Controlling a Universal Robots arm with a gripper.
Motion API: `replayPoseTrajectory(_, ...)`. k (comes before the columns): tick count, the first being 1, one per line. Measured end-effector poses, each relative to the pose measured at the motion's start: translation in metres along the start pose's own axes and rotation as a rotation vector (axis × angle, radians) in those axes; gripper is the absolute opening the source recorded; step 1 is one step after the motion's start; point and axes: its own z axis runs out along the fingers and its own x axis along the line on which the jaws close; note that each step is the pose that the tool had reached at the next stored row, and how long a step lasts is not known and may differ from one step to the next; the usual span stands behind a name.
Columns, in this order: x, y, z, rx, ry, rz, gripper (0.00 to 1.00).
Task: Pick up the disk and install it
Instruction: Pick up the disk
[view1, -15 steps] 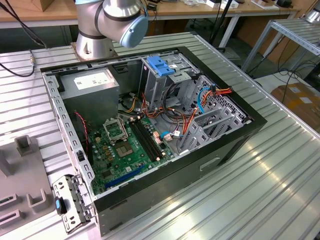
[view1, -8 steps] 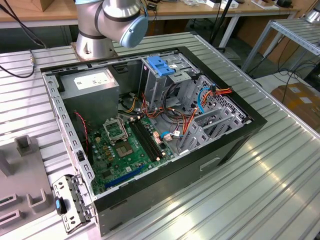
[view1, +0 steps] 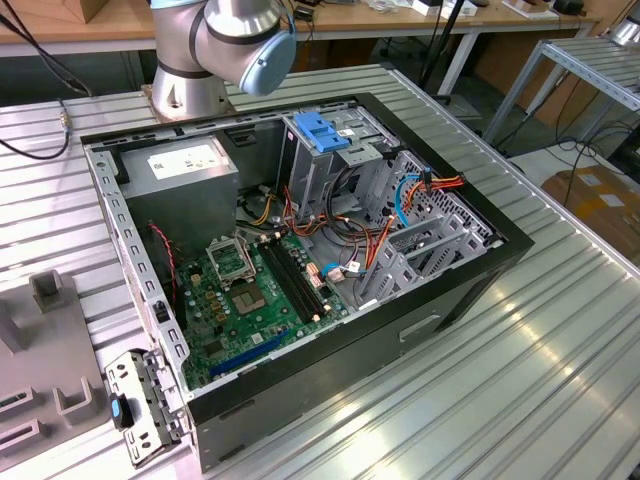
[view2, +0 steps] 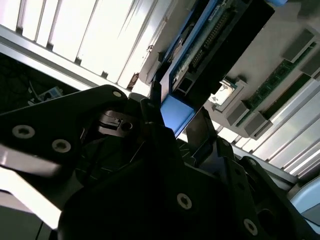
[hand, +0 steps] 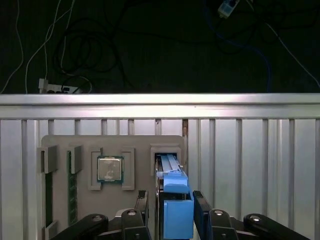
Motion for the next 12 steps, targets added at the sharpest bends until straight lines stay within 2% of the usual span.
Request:
replayPoseTrajectory(5,0.0006,-0.0004,0.009,-0.0001,-0.0011,0.0,0.48)
replayPoseTrajectory(7,0.0006,-0.0003,0.01,-0.0005,-0.0042,0.0,0.48)
replayPoseTrajectory(12,0.0006,-0.0008,0.0108,0.0,-0.0051,0.003,0.48)
